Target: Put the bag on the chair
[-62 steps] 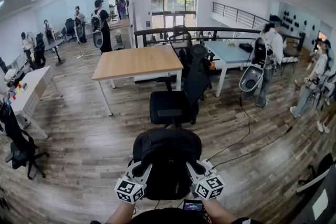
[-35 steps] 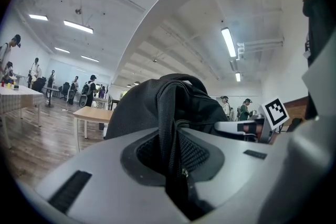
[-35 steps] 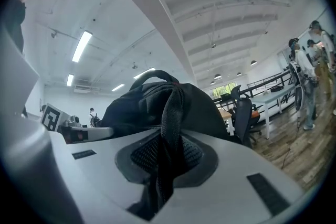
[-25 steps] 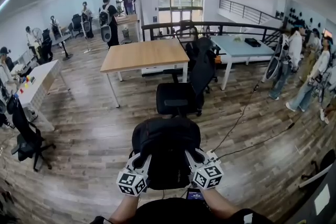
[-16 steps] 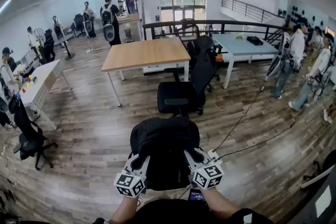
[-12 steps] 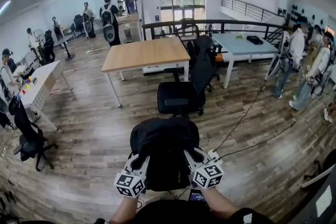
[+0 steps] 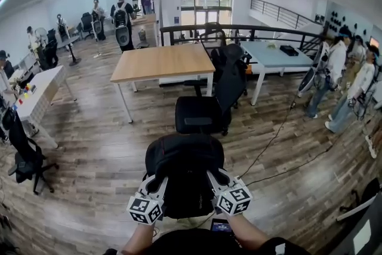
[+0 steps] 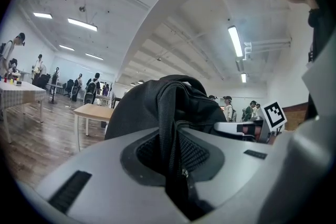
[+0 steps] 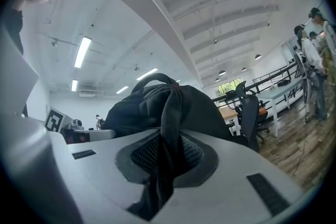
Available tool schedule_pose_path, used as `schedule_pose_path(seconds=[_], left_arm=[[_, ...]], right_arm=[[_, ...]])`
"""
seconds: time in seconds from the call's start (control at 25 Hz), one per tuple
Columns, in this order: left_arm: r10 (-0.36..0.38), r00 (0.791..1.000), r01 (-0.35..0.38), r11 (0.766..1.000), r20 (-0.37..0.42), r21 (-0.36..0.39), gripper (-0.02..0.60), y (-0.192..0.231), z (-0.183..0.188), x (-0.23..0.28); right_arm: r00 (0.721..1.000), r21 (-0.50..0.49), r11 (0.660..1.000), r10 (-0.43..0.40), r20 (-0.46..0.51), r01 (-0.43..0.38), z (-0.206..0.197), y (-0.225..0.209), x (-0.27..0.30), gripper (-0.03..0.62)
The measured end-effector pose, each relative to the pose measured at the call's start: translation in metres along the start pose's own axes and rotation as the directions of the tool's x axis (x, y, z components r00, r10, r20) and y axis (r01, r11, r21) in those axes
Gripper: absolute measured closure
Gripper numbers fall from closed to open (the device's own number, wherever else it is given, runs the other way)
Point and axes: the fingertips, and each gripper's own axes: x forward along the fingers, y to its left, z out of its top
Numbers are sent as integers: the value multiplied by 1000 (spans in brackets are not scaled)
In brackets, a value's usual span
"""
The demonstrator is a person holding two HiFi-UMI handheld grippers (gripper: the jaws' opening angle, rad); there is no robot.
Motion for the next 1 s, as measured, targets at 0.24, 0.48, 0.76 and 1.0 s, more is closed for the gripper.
schedule_pose_path(seconds=[0.24, 0.48, 0.76, 1.0], left_arm=[[-13, 1000, 13, 1000, 7, -26, 525, 40, 9, 52], [-42, 999, 43, 998, 24, -39, 525, 89, 20, 99], [-82, 996, 82, 996, 31, -20, 525, 144, 44, 148], [-62, 997, 60, 997, 35, 40, 525, 190, 56, 178]], right_arm=[[1000, -5, 1000, 0, 4, 0, 9, -30, 56, 537], [1000, -19, 1000, -12, 20, 12, 19, -53, 120, 537], [998, -19, 999, -39, 44, 40, 40, -73, 191, 537], [998, 0, 999, -43, 44, 43, 45, -80, 242, 537]])
